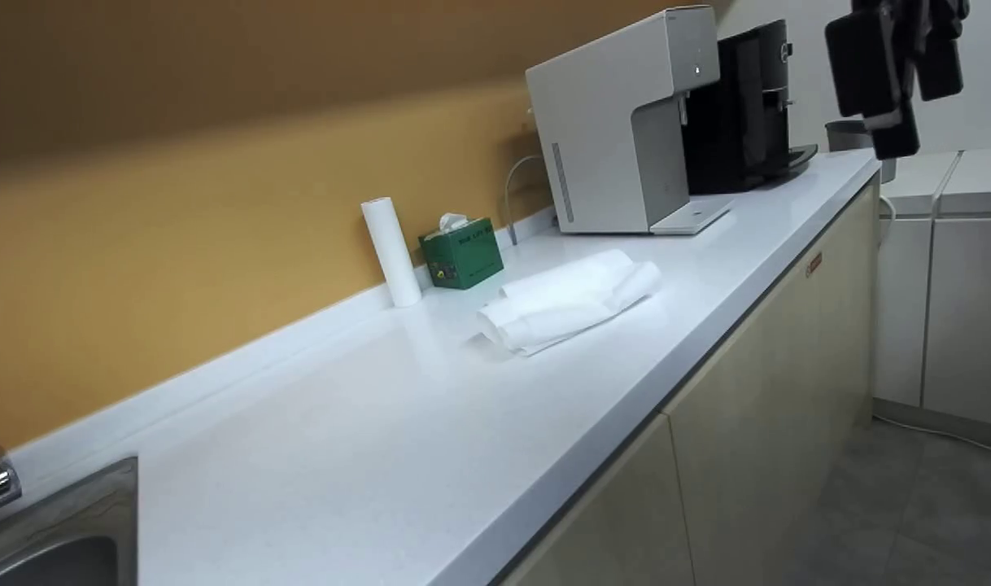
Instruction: Wipe the kitchen counter with the white paper towel
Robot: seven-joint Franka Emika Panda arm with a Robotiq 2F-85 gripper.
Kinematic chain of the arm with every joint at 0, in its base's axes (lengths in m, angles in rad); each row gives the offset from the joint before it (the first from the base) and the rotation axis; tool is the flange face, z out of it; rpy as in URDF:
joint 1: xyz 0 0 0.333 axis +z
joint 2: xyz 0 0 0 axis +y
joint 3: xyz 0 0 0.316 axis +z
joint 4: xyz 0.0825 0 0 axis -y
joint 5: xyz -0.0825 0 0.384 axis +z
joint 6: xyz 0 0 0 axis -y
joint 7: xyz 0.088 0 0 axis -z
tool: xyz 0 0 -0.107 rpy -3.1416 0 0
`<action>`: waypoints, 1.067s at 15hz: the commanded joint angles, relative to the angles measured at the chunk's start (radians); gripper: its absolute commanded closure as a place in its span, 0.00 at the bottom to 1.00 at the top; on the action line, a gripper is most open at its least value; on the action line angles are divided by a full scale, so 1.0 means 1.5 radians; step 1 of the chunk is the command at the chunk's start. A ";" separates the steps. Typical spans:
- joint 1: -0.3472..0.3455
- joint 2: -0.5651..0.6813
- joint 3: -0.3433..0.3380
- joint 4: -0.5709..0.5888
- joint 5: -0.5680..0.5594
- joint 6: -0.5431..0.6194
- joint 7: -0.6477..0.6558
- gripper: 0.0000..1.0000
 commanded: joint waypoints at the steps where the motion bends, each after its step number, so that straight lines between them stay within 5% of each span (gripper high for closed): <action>1: 0.001 0.059 0.002 0.027 -0.004 0.078 0.036 0.00; 8: -0.047 0.235 0.011 0.104 -0.024 0.333 0.106 0.00; 10: -0.027 0.194 -0.006 0.070 -0.017 0.326 0.074 0.00; 16: -0.058 0.266 0.005 0.113 -0.047 0.359 0.130 0.00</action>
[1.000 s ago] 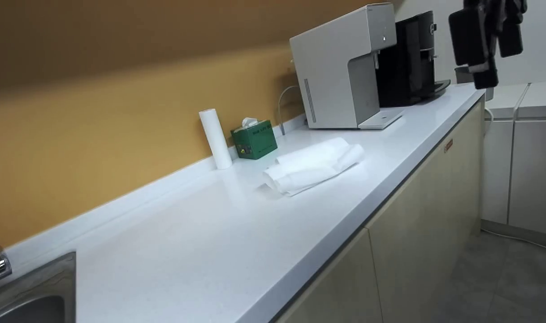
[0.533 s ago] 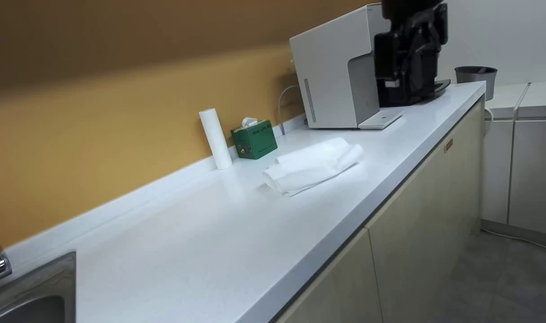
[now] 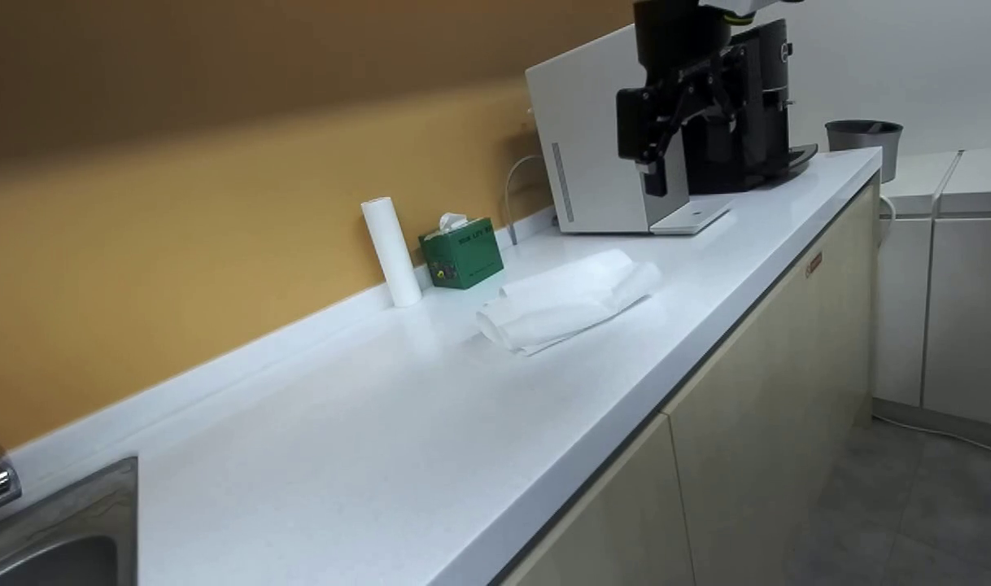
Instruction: Wipe the kitchen counter with the white paper towel
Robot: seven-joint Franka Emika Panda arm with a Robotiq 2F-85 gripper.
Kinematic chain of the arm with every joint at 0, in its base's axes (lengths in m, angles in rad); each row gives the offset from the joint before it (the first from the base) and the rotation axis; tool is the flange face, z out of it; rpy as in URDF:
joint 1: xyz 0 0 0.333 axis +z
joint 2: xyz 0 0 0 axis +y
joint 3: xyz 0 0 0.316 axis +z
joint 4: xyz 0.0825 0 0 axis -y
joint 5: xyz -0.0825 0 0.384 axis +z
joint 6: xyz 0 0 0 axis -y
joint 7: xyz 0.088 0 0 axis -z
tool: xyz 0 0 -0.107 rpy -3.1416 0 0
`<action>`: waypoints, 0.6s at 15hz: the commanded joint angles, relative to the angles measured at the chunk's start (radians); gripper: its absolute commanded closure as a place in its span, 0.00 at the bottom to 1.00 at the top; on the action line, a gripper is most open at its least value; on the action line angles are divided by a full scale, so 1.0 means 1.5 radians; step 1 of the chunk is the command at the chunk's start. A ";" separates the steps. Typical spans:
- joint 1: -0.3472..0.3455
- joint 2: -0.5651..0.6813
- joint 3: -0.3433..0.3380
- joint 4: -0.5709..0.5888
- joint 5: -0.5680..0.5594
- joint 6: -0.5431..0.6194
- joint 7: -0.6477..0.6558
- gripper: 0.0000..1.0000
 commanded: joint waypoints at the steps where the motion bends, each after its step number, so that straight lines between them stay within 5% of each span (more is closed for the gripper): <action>1: -0.014 0.022 0.004 0.011 -0.042 0.022 0.067 0.00; 9: -0.036 0.197 -0.027 0.111 -0.057 0.077 0.120 0.00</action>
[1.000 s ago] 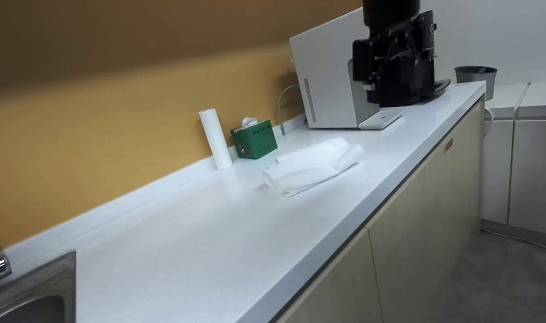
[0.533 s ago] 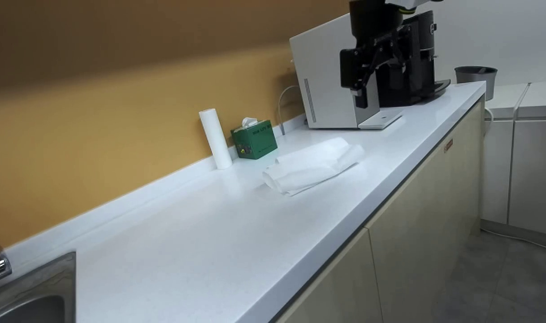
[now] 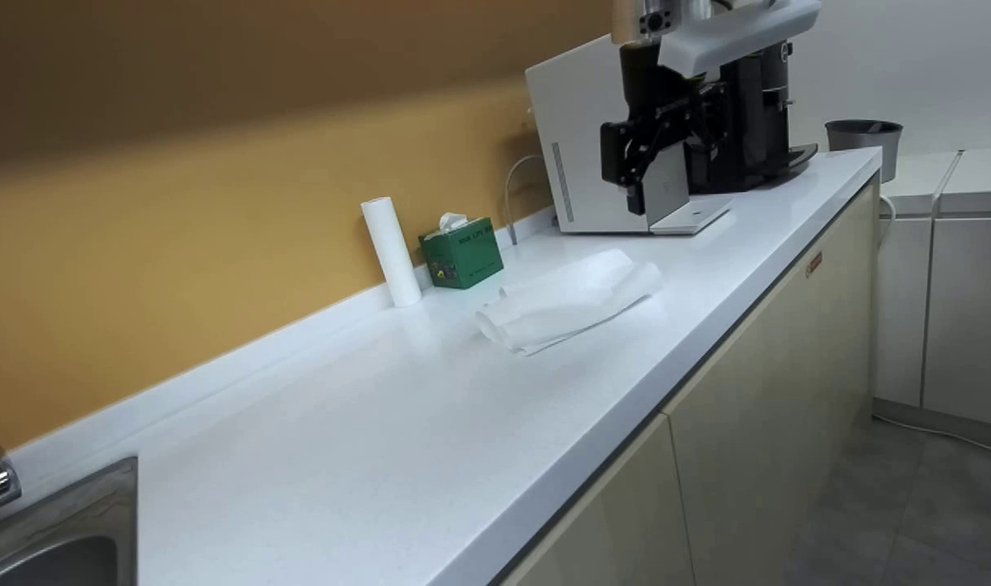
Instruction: Wipe the kitchen counter with the white paper towel
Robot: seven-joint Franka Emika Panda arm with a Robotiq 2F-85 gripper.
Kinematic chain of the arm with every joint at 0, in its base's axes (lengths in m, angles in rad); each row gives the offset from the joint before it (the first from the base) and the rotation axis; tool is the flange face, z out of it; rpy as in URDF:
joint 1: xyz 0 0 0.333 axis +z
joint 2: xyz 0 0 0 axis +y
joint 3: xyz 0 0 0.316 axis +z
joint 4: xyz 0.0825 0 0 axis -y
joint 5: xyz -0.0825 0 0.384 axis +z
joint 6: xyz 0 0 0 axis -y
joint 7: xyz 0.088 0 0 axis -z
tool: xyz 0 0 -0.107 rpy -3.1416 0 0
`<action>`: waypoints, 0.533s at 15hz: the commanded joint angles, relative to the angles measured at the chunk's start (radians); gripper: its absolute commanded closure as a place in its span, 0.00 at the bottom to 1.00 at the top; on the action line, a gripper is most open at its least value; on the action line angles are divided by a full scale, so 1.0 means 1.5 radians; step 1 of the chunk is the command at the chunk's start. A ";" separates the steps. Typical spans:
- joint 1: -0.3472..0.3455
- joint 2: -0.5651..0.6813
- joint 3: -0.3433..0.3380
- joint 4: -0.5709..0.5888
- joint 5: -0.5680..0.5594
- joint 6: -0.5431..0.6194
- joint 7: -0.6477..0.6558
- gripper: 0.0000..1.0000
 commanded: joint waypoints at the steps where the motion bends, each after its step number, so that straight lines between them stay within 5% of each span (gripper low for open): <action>1: 0.008 0.107 -0.024 0.079 -0.020 0.013 0.045 0.00; 8: 0.061 0.249 -0.092 0.177 -0.015 0.037 0.051 0.00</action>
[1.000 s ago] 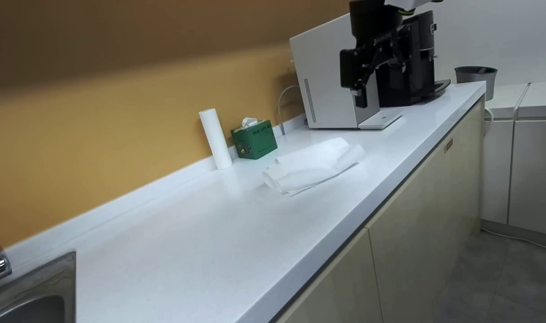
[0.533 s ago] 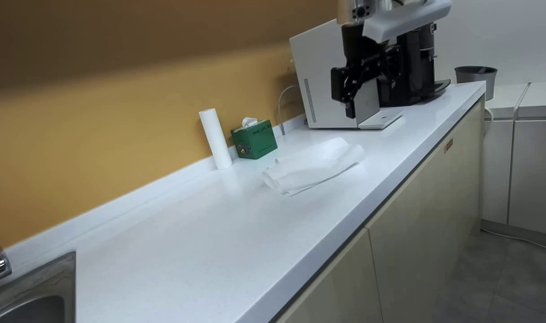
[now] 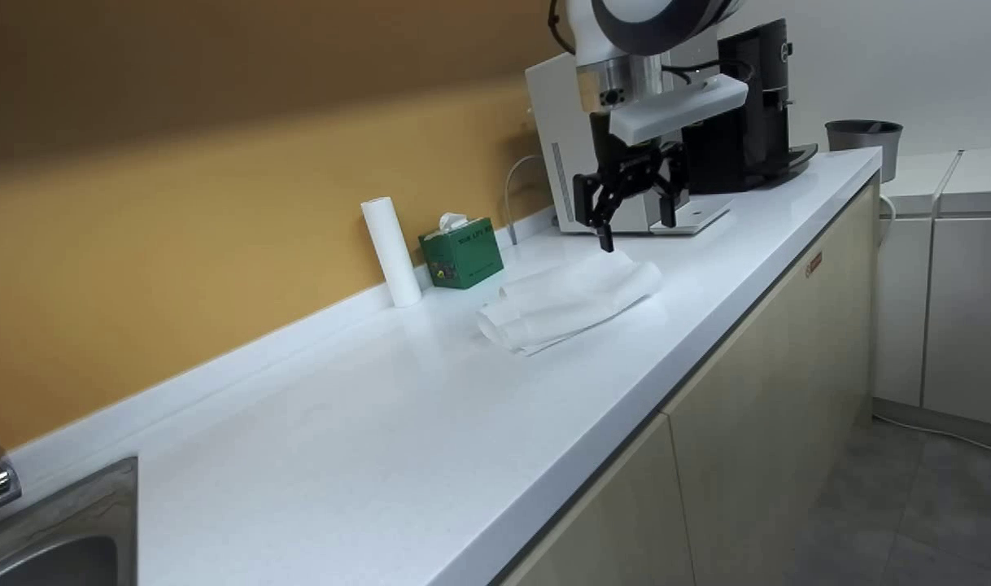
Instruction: Wipe the kitchen counter with the white paper towel
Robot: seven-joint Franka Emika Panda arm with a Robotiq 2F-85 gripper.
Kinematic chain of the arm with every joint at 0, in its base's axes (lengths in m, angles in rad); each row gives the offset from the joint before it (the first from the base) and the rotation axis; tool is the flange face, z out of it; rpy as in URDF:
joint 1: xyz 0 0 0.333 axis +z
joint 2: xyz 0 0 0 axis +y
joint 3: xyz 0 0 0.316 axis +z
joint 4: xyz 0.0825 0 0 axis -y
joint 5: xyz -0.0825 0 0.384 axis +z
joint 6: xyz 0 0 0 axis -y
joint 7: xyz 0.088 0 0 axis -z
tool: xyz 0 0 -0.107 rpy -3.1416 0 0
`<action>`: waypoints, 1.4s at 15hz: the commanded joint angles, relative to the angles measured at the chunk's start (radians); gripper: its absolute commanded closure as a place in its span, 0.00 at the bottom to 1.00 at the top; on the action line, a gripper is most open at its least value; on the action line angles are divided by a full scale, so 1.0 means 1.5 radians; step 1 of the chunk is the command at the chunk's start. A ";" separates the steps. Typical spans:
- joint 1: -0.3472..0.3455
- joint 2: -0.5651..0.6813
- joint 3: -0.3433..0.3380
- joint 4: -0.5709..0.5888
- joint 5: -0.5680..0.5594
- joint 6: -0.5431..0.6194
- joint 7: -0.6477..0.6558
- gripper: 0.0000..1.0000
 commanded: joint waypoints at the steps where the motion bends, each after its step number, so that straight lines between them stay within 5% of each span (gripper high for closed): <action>1: 0.043 0.071 -0.042 0.065 -0.014 0.001 0.037 0.00; 10: 0.122 0.179 -0.105 0.142 0.004 0.033 0.023 0.00; 20: 0.152 0.253 -0.089 0.191 0.109 0.038 -0.033 0.00; 21: 0.155 0.258 -0.090 0.194 0.111 0.037 -0.035 0.10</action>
